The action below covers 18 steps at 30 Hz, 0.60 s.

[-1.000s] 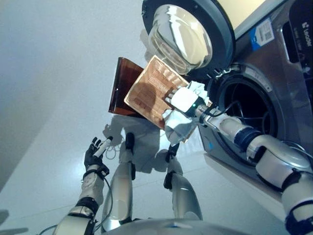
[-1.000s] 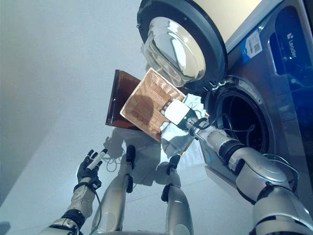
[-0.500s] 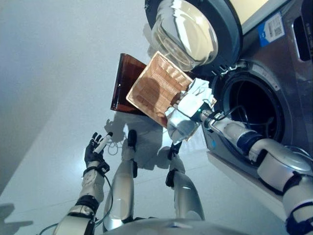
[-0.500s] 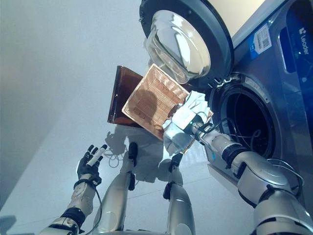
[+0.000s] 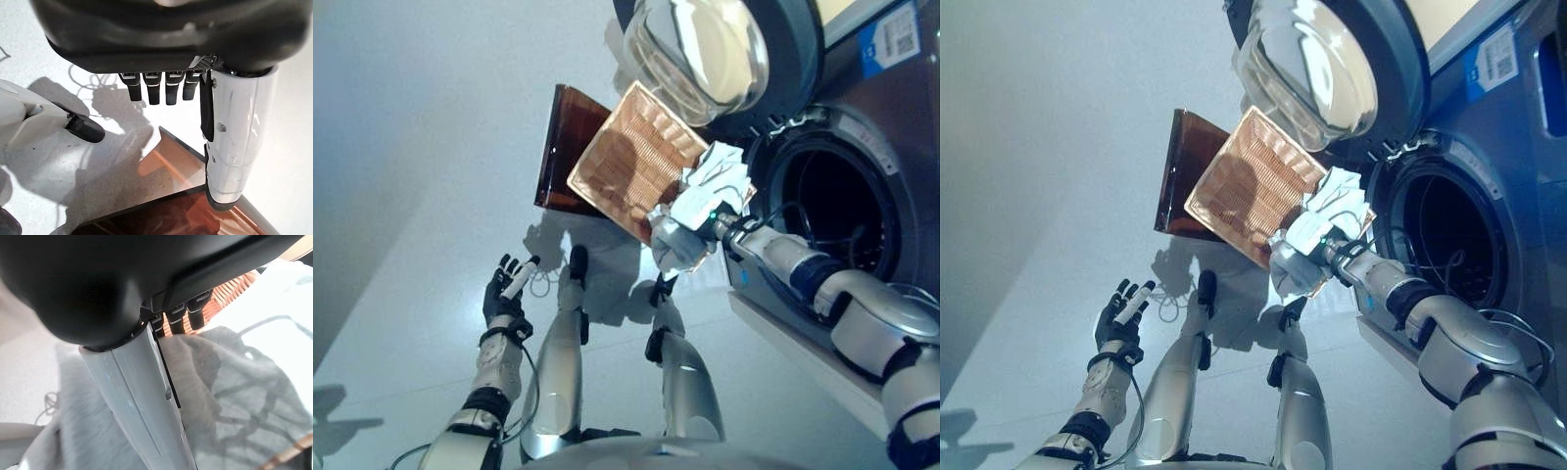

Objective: Pick up the clothes and place them into the washing machine

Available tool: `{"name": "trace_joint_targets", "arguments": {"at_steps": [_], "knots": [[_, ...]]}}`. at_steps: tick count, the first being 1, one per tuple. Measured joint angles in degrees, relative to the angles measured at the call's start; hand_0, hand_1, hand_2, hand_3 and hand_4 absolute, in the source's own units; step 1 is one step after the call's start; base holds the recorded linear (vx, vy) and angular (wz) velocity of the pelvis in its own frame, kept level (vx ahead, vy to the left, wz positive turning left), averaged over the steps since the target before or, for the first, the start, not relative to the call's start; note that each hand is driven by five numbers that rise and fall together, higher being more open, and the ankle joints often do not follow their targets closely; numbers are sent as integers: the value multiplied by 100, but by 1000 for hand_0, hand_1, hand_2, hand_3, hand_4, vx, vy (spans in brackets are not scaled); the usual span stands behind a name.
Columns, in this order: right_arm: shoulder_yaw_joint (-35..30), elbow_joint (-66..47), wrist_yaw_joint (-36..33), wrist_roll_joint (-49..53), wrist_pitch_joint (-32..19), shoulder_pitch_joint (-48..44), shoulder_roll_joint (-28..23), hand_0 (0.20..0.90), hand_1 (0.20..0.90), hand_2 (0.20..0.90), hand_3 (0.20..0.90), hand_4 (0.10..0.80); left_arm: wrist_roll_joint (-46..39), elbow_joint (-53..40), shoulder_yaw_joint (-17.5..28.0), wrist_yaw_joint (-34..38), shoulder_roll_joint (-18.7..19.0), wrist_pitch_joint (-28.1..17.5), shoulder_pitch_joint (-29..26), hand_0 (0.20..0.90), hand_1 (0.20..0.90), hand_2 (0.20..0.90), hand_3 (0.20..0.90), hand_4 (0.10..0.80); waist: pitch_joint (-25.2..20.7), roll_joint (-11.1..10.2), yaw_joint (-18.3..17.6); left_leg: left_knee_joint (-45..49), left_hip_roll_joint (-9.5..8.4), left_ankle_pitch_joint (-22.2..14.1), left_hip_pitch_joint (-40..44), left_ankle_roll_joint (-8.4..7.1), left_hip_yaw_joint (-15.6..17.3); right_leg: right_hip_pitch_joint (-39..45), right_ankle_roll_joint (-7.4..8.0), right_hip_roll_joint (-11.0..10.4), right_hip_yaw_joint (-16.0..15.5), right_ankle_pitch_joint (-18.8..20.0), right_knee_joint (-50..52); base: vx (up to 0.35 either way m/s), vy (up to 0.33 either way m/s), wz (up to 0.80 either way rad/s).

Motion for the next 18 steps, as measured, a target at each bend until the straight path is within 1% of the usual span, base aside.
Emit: {"name": "trace_joint_targets", "arguments": {"at_steps": [1, 2, 3, 4, 7, 13, 18], "knots": [[-10, 32, 1, 5, 6, -52, -21, 900, 900, 900, 900, 800, -10, -61, -1, -3, 1, -2, -8, 900, 900, 900, 900, 800, 60, 40, 2, -17, 1, 19, -9, -4, -15, 1, 0, 0, -25, 0, 0, -19, -21, 16], [-18, 68, 1, 9, 16, -118, -39, 796, 796, 796, 796, 725, -42, -127, 1, -1, 7, -8, -14, 900, 900, 900, 900, 800, 132, 84, 6, -35, 2, 38, -23, -8, -39, -3, 0, 5, -43, 0, 0, -51, -14, 11], [-16, 79, 2, 10, 17, -140, -42, 513, 513, 513, 513, 524, -49, -132, 1, 3, 15, -8, -13, 900, 900, 900, 900, 800, 151, 98, 12, -51, 2, 47, -31, -10, -44, -17, 0, 8, -47, 0, 0, -41, -14, 5], [-61, 78, -10, 11, 22, -150, -42, 200, 200, 200, 200, 300, -71, -152, 1, 5, 31, -8, 10, 900, 900, 900, 900, 800, 155, 106, 38, -105, 0, 112, -64, 13, -47, -73, -1, 7, -50, 1, 0, -51, -12, 3], [-127, 126, -20, 24, 132, -280, -46, 200, 200, 200, 200, 300, -72, -183, -1, 5, 25, -20, 13, 900, 900, 900, 900, 800, 268, 165, 81, -148, 0, 149, -88, 13, -58, -106, -1, 10, -64, 1, 0, -15, -1, 3], [-190, 134, -43, 23, 251, -405, -42, 200, 200, 200, 200, 300, -74, -195, 3, 8, 33, -22, 18, 900, 900, 900, 900, 800, 271, 168, 129, -209, -12, 165, -130, 16, -51, -184, -1, 1, -63, 1, 0, 0, 0, 0], [-190, 136, -99, 5, 256, -456, -43, 200, 200, 200, 200, 300, -75, -220, 3, 9, 32, -24, 16, 900, 900, 900, 900, 800, 271, 169, 125, -216, -9, 198, -185, 27, -49, -243, -2, 5, -59, 3, 0, 0, 0, 0]]}}
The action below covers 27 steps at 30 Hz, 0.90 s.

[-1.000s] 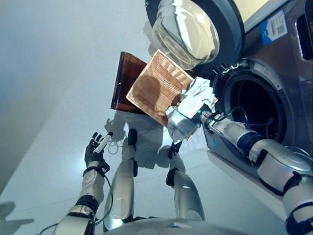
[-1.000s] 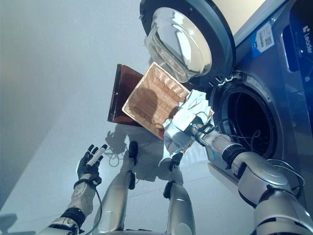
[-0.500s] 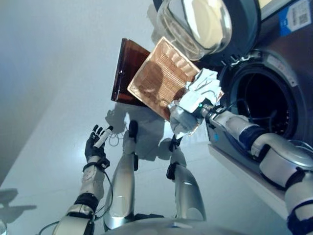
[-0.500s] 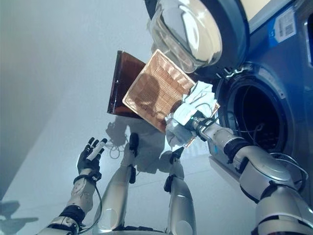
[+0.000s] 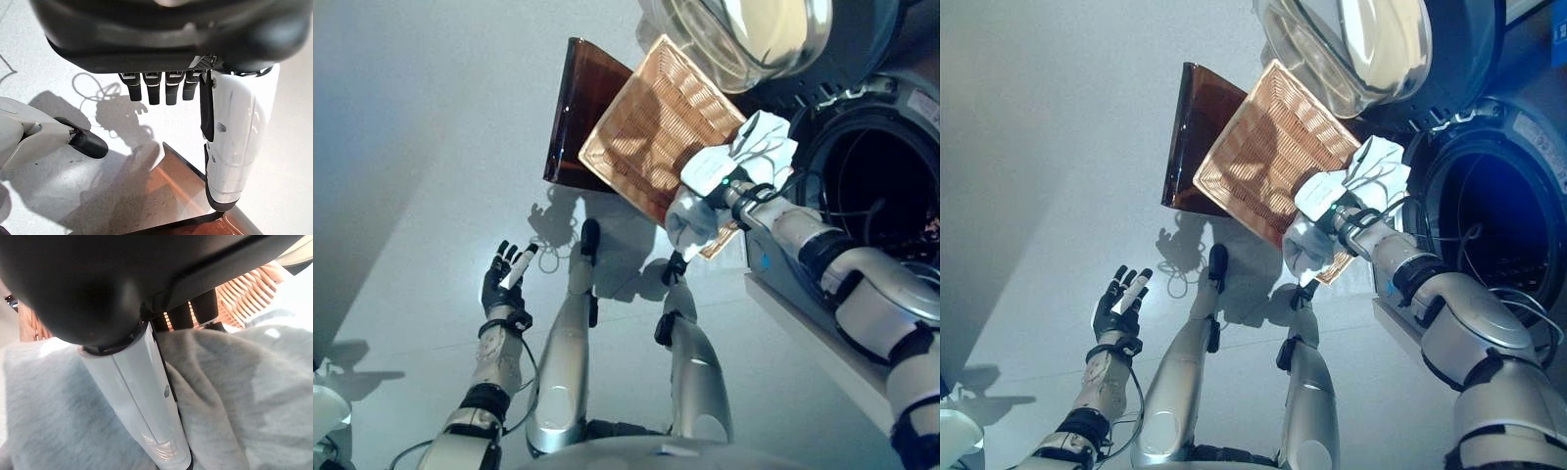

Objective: Pick up the clothes and place them into the washing machine

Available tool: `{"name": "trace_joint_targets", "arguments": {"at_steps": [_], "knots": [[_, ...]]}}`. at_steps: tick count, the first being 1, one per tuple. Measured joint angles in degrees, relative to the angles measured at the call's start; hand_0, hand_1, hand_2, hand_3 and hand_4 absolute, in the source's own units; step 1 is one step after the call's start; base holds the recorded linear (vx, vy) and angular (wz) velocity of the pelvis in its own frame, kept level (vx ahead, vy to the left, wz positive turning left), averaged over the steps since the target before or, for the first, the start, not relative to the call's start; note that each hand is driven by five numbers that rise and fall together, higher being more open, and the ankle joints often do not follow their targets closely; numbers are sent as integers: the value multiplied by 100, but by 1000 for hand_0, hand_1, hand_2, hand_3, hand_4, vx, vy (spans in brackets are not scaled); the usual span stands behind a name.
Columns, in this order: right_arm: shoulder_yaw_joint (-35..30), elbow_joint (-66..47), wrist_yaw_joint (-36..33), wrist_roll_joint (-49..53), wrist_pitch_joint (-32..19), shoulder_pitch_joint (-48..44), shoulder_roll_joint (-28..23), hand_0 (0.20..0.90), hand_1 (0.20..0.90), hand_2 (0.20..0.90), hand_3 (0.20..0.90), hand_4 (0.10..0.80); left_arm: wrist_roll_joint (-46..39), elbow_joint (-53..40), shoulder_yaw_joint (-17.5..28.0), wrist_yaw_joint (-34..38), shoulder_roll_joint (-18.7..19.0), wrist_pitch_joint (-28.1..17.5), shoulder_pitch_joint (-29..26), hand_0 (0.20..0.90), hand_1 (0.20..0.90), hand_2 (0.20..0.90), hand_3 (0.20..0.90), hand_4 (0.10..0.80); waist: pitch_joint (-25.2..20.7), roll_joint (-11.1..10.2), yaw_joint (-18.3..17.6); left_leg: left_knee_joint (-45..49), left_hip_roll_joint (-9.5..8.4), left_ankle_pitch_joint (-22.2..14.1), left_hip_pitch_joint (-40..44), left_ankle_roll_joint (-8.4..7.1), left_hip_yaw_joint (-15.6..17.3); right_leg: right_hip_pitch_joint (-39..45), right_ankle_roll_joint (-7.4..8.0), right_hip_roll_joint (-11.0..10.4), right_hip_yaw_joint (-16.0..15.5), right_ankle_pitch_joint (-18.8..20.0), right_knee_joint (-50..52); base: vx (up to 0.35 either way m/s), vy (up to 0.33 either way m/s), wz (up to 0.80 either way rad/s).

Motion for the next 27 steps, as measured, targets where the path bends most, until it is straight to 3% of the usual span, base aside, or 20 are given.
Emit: {"name": "trace_joint_targets", "arguments": {"at_steps": [17, 22, 27], "knots": [[-217, -63, -241, -111, 126, 30, -49, 200, 200, 200, 200, 300, 9, 6, 2, 6, 0, -9, -4, 900, 900, 900, 900, 800, -1, 0, -7, 21, 1, 23, 96, 16, 73, 52, -60, -5, 20, 52, 2, 4, 5, -1], [-1030, -355, -388, 282, 256, 176, -69, 200, 200, 200, 200, 300, 17, 7, 10, 132, 2, -25, -19, 900, 900, 900, 900, 800, -6, 2, -47, 19, 0, 6, 196, -11, 111, 142, -61, -6, 43, 50, 11, 14, 1, -1], [-2179, -1310, -618, 1495, 223, 660, -167, 200, 200, 200, 200, 300, 92, 28, 90, 269, -8, -24, -25, 900, 900, 900, 900, 800, -11, -5, -79, 23, 1, 10, 298, -15, 162, 185, -61, 0, 152, 51, 46, 39, -11, -6]]}}
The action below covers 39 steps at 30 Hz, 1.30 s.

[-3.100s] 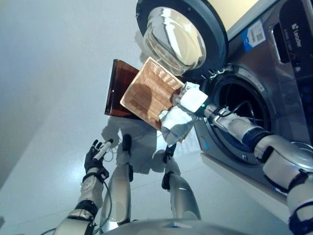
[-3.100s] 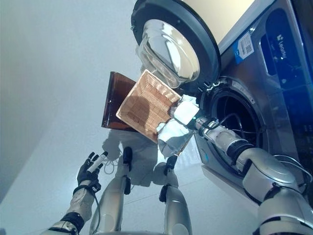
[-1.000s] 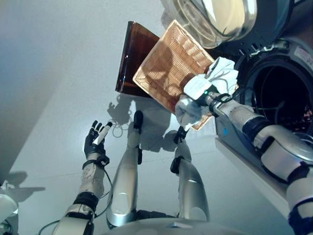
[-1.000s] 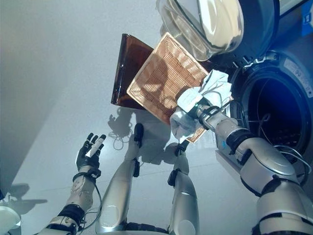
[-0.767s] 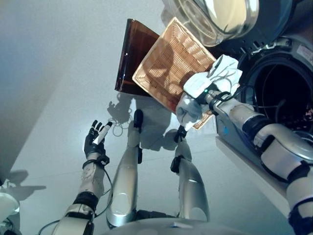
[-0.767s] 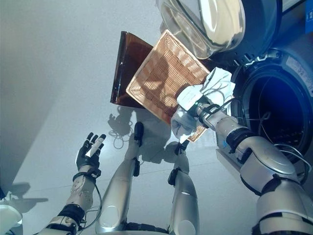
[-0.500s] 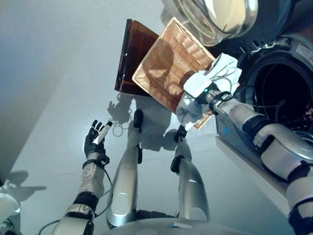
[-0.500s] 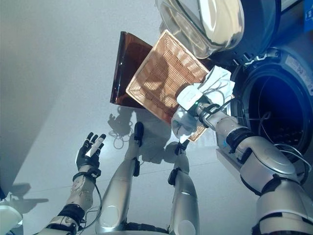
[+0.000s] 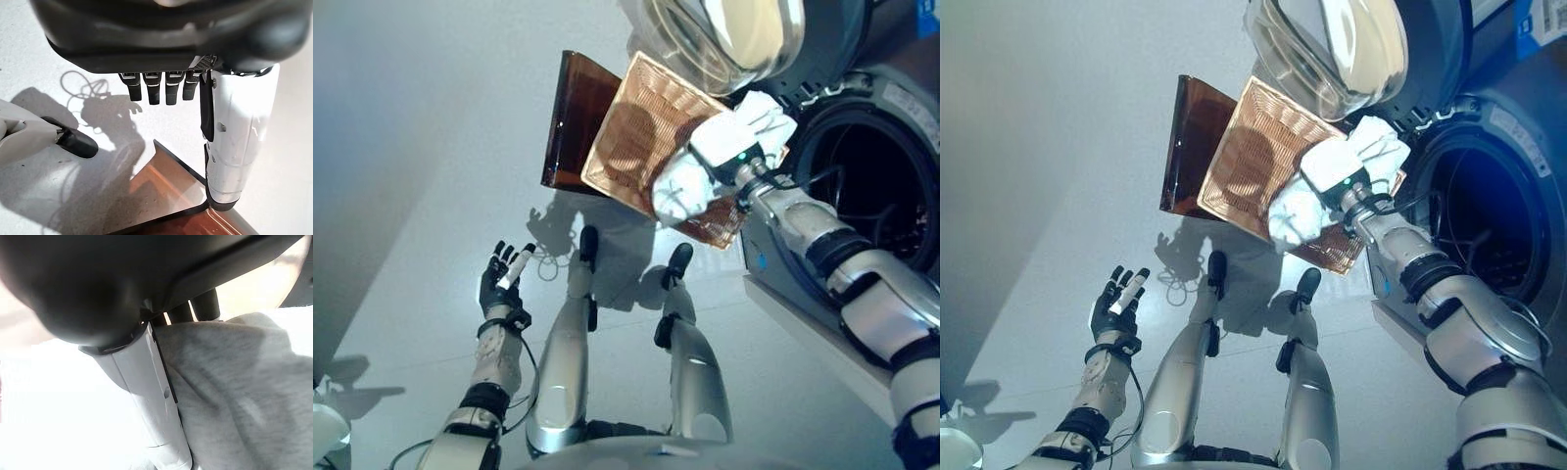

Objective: Pick up the clothes and place them into the washing machine

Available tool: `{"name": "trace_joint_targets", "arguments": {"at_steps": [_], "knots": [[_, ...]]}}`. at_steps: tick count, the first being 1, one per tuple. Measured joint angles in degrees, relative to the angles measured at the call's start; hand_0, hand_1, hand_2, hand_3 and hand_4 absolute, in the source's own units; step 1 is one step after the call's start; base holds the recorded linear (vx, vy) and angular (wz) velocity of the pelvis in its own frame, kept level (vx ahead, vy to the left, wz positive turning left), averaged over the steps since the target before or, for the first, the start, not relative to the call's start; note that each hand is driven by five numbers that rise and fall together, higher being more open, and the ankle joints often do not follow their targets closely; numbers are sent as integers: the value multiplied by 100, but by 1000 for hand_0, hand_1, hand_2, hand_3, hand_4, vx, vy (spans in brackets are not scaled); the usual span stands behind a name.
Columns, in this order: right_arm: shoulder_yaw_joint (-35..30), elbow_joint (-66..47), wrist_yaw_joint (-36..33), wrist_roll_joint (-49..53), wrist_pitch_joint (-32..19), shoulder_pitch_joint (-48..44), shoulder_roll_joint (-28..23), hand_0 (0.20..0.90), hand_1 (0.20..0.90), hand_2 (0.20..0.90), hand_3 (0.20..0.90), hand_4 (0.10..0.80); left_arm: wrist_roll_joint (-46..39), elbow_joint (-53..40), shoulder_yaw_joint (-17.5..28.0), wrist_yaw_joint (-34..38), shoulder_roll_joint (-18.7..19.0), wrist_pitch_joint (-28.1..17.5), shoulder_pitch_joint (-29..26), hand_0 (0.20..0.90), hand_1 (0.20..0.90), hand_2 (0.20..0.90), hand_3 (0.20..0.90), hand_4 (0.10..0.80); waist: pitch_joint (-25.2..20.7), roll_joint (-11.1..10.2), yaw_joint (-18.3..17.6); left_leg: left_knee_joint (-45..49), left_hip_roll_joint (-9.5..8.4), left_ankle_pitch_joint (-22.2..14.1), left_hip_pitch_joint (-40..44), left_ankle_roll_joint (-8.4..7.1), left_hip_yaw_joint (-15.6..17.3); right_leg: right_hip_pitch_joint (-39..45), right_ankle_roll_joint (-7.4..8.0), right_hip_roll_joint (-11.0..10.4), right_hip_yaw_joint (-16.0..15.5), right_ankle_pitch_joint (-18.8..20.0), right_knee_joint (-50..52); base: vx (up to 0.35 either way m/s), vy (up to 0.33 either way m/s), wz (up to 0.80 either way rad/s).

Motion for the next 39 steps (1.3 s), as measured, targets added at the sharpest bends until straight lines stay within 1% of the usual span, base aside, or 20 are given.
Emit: {"name": "trace_joint_targets", "arguments": {"at_steps": [3, 5, 9, 10, 11, 12, 13, 14, 15, 16, 18, 20, 21, 22, 23, 26, 30, 34, 38, 39], "knots": [[-402, -418, -81, 620, -24, 281, 17, 200, 200, 200, 200, 300, 70, 65, 106, 46, -5, 6, -10, 900, 900, 900, 900, 800, -6, -7, -91, -6, 3, -2, 117, 2, 1, 120, 0, 1, 6, 0, 0, 36, -5, 1], [-914, -692, -113, 1156, -109, 635, 95, 200, 200, 200, 200, 300, 170, 104, 208, 86, -5, 6, -14, 900, 900, 900, 900, 800, -43, -26, -83, -14, 5, -16, 217, 8, 25, 203, -1, 1, 23, -2, 4, 66, -14, -6], [-1381, -1064, -177, 1929, -215, 981, 232, 200, 200, 200, 200, 300, 235, 172, 383, 148, -3, 11, -30, 900, 900, 900, 900, 800, -76, -70, -165, -1, 2, -18, 243, 8, 49, 216, -2, 4, 43, -7, 3, 50, -12, -5], [-1612, -1198, -176, 2097, -250, 1179, 342, 200, 200, 200, 200, 300, 266, 213, 409, 149, -4, 11, -32, 900, 900, 900, 900, 800, -75, -70, -176, -2, 6, -16, 270, 7, 48, 248, -8, 8, 45, -11, 1, 46, -5, 2], [-1914, -1394, -195, 2583, -313, 1510, 654, 200, 200, 200, 200, 300, 296, 343, 438, 188, 0, 18, -15, 900, 900, 900, 900, 800, -79, -77, -232, -6, 10, -32, 366, 2, 46, 343, -6, 11, 49, -13, -1, 0, 0, 0], [-2013, -1499, -203, 2882, -389, 1675, 795, 200, 200, 200, 200, 300, 306, 419, 440, 232, -1, 23, -10, 900, 900, 900, 900, 800, -89, -95, -248, -10, 6, -50, 416, 0, 53, 375, 8, 8, 53, -27, -2, 49, -5, -11], [-2095, -1659, -205, 3290, -526, 1957, 1007, 200, 200, 200, 200, 300, 346, 527, 453, 250, 12, 33, 7, 900, 900, 900, 900, 800, -200, -188, -255, -10, -10, -69, 414, 0, 119, 358, -25, -9, 98, -134, -7, 12, -1, -16], [-2061, -1684, -197, 3406, -589, 2012, 1058, 200, 200, 200, 200, 300, 346, 545, 472, 265, 11, 40, 6, 900, 900, 900, 900, 800, -227, -223, -258, -6, -10, -72, 412, -1, 142, 348, -30, -10, 115, -155, -11, 31, -3, -12], [-2113, -1843, -118, 3813, -632, 2191, 1180, 200, 200, 200, 200, 300, 346, 535, 472, 272, -7, 54, -12, 900, 900, 900, 900, 800, -250, -246, -277, 6, 3, -77, 412, -12, 149, 347, 10, 0, 143, -206, -10, 17, -5, -4], [-2164, -1925, -76, 4099, -693, 2328, 1302, 200, 200, 200, 200, 300, 351, 545, 472, 270, -8, 56, -10, 900, 900, 900, 900, 800, -268, -270, -276, 10, 9, -79, 413, -15, 148, 344, 11, 8, 148, -211, -10, 28, -9, -4], [-2214, -2136, 73, 5141, -891, 2744, 1743, 200, 200, 200, 200, 300, 348, 558, 473, 279, -15, 130, -3, 900, 900, 900, 900, 800, -345, -342, -310, 12, 12, -99, 410, -32, 164, 323, 28, 13, 169, -238, -11, 25, -7, -6], [-2232, -2362, 500, 6762, -1193, 3205, 2268, 200, 200, 200, 200, 300, 335, 561, 473, 285, -49, 168, 7, 900, 900, 900, 900, 800, -417, -359, -385, 11, 3, -131, 411, -19, 185, 317, 17, 5, 171, -234, -10, 17, 3, -4], [-2156, -2367, 637, 7230, -1266, 3341, 2397, 200, 200, 200, 200, 300, 333, 563, 466, 278, -62, 178, 5, 900, 900, 900, 900, 800, -446, -357, -392, 12, -1, -142, 408, -22, 202, 300, 3, 3, 184, -222, -9, 17, 6, -8], [-2067, -2391, 859, 7998, -1364, 3523, 2548, 200, 200, 200, 200, 300, 323, 562, 454, 277, -86, 180, 6, 900, 900, 900, 900, 800, -507, -350, -382, 10, 2, -161, 409, -21, 239, 288, 0, 1, 193, -217, -8, 2, 8, -8], [-2014, -2401, 928, 8253, -1365, 3626, 2636, 200, 200, 200, 200, 300, 320, 563, 461, 278, -100, 181, 11, 900, 900, 900, 900, 800, -536, -347, -379, 11, 1, -165, 411, -17, 240, 287, -2, 1, 194, -214, -8, 12, 15, -9], [-1880, -2392, 1354, 9771, -1386, 4038, 2948, 200, 200, 200, 200, 300, 184, 643, 454, 271, -148, 197, 8, 900, 900, 900, 900, 800, -676, -308, -381, 21, 0, -198, 428, -5, 260, 287, -5, 1, 200, -209, -4, 1, 7, -3], [-1962, -1974, 1565, 10776, -1615, 4237, 3152, 200, 200, 200, 200, 300, 58, 728, 414, 260, -206, 256, 16, 900, 900, 900, 900, 800, -761, -210, -381, 23, -6, -221, 452, 17, 315, 287, 21, -12, 211, -151, 6, -1, 3, -1], [-2151, -1601, 1593, 11179, -1668, 4318, 3226, 200, 200, 200, 200, 300, -85, 769, 398, 228, -257, 255, 69, 900, 900, 900, 900, 800, -818, -113, -383, 21, -8, -230, 461, 9, 323, 286, 21, -11, 248, -152, 6, -1, 1, -2], [-2342, -1215, 1591, 11569, -1772, 4310, 3335, 200, 200, 200, 200, 300, -92, 786, 378, 222, -270, 256, 154, 900, 900, 900, 900, 800, -843, -77, -388, 28, -13, -231, 508, 6, 413, 284, 3, -20, 328, -190, 2, -8, 6, -12], [-2361, -1132, 1594, 11611, -1794, 4319, 3391, 200, 200, 200, 200, 300, -97, 786, 374, 220, -274, 255, 164, 900, 900, 900, 900, 800, -850, -65, -390, 36, -9, -231, 508, 5, 427, 281, 24, -19, 328, -208, 0, -15, 11, -8]]}}
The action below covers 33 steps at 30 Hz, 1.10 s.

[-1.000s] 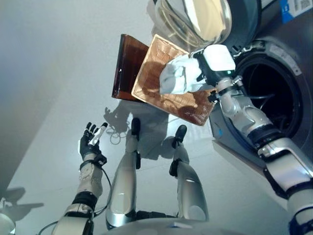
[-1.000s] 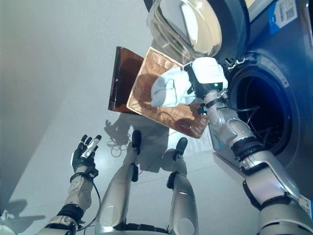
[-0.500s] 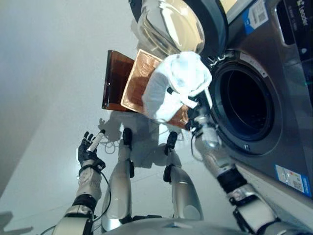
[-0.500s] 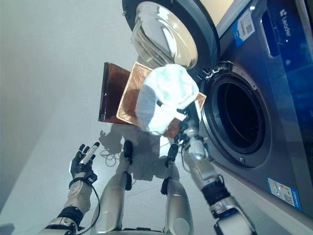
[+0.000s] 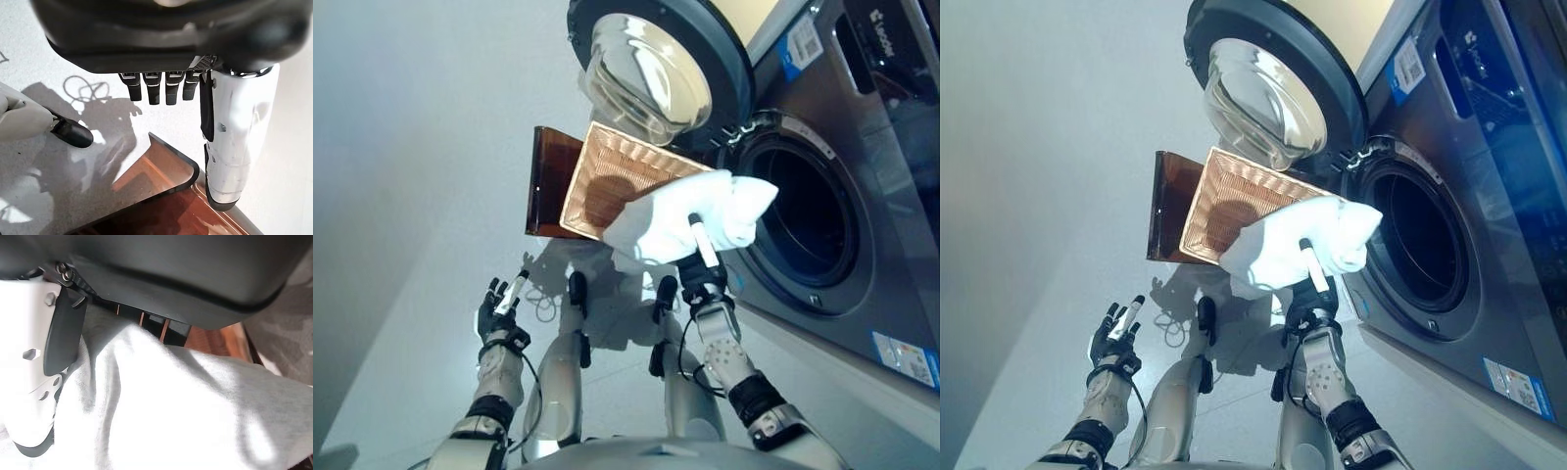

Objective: Pick up the clothes and place them into the washing machine

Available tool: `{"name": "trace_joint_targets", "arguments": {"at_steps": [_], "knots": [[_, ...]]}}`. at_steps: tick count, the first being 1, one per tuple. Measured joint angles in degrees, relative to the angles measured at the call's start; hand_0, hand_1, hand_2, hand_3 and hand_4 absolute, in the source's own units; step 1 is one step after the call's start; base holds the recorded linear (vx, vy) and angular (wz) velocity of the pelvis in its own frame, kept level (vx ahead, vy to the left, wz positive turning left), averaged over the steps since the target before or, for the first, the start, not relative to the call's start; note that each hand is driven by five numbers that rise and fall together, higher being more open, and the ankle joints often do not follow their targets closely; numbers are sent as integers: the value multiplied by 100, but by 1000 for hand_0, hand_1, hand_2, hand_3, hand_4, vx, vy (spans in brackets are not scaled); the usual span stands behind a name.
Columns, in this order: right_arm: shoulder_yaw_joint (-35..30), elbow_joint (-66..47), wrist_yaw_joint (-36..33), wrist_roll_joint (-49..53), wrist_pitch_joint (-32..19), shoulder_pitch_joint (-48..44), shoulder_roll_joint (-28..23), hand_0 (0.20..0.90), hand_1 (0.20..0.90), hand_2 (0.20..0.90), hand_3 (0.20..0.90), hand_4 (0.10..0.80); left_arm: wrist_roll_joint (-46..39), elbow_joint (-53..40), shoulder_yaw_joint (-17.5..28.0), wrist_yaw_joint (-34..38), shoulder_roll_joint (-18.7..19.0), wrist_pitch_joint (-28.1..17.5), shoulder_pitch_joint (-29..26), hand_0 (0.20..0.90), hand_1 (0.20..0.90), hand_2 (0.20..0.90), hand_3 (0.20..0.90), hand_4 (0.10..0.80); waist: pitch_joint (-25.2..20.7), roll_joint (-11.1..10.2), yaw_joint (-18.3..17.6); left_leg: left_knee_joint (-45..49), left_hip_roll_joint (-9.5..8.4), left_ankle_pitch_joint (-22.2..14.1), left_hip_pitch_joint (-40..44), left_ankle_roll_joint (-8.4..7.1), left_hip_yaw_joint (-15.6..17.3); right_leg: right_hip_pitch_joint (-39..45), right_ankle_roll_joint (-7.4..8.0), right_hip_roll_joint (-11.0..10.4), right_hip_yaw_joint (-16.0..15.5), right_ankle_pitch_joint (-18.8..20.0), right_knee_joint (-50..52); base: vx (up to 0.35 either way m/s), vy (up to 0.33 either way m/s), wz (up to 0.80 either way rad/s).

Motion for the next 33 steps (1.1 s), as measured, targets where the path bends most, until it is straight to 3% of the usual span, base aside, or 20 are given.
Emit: {"name": "trace_joint_targets", "arguments": {"at_steps": [10, 18, 28, 33], "knots": [[-705, 888, -20, 624, -252, -254, 404, 200, 200, 200, 200, 300, -225, -4, -142, -115, -42, -5, 141, 900, 900, 900, 900, 800, -141, 203, 6, 50, 1, -12, -143, 0, 26, -126, 51, -5, 14, -39, 1, -9, 3, 0], [-1239, 1175, -160, 851, -479, -944, 402, 200, 200, 200, 200, 300, -372, -46, -276, -233, -52, -11, 182, 900, 900, 900, 900, 800, -173, 458, 55, 31, -4, -19, -210, 13, 35, -199, -6, -9, 15, 8, 0, -4, 0, 0], [-2419, 1657, -500, 1192, -929, -2383, 31, 200, 200, 200, 200, 300, -694, -478, -911, -510, -66, -17, 459, 900, 900, 900, 900, 800, -48, 956, 280, -198, -29, 81, -303, 43, 33, -408, -6, -5, 17, 11, -12, 0, 0, 0], [-2920, 2132, -713, 1340, -1181, -3020, -493, 200, 200, 200, 200, 300, -711, -498, -976, -605, -79, -15, 463, 900, 900, 900, 900, 800, 30, 1130, 341, -353, -68, 134, -265, 72, 30, -421, -8, -28, 10, 12, -17, 4, 3, 2]]}}
